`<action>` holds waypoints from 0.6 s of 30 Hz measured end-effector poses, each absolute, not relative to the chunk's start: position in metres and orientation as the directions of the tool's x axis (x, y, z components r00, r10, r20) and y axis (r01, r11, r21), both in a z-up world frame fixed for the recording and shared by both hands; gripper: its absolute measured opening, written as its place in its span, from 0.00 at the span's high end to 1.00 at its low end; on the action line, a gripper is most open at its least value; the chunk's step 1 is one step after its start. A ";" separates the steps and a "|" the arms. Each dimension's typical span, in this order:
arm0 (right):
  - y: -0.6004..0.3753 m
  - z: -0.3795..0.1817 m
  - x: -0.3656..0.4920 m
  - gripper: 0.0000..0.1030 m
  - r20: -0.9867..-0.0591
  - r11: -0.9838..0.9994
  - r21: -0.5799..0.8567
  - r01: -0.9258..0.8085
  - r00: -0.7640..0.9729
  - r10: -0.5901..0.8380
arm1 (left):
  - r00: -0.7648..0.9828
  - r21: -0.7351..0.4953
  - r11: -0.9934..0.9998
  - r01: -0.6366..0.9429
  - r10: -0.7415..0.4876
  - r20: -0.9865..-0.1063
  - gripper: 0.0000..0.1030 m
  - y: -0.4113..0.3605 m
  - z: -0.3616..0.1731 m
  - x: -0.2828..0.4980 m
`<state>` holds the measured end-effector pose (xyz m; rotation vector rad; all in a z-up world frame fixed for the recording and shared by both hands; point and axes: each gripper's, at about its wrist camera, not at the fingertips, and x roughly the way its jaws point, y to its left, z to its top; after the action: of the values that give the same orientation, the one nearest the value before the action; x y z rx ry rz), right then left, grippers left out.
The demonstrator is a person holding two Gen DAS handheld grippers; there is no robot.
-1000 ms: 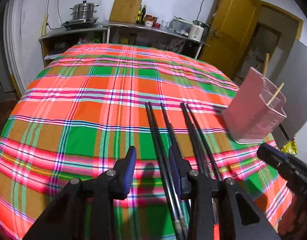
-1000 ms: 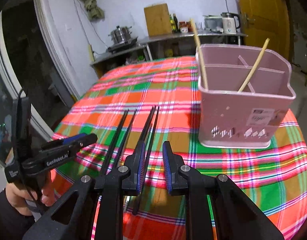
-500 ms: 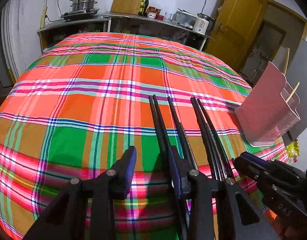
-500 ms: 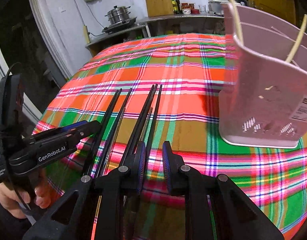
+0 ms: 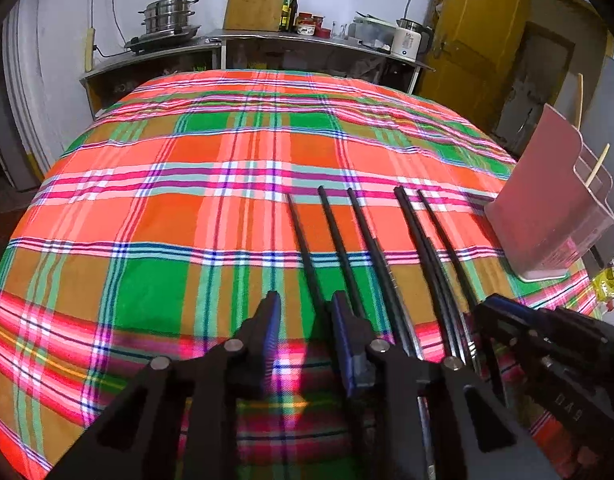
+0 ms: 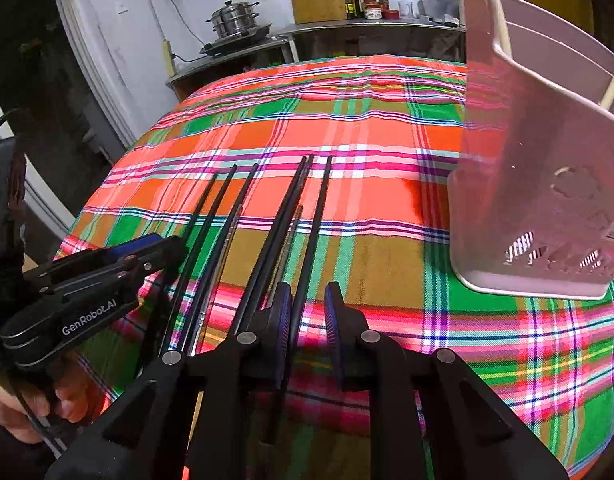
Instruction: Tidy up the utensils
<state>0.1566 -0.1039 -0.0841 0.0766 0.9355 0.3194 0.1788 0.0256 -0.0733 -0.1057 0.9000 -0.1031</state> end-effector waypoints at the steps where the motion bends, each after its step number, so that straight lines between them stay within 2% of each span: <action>1: -0.105 -0.084 0.156 0.83 -0.779 0.951 0.202 -0.234 0.550 0.301 | 0.618 -0.129 0.991 0.043 -0.127 -0.776 0.80 0.027 -0.073 0.178; 13: -0.098 -0.081 0.179 0.83 -0.802 0.958 0.173 -0.227 0.532 0.271 | 0.592 -0.152 0.987 0.045 -0.149 -0.792 0.80 0.033 -0.073 0.193; 18: -0.091 -0.082 0.189 0.83 -0.808 0.964 0.150 -0.220 0.535 0.247 | 0.589 -0.113 0.992 0.048 -0.119 -0.800 0.81 0.026 -0.072 0.197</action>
<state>0.1885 -0.0911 -0.0820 0.0311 0.9667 0.2780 0.1966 0.0255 -0.0722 -0.0820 0.9367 -0.0976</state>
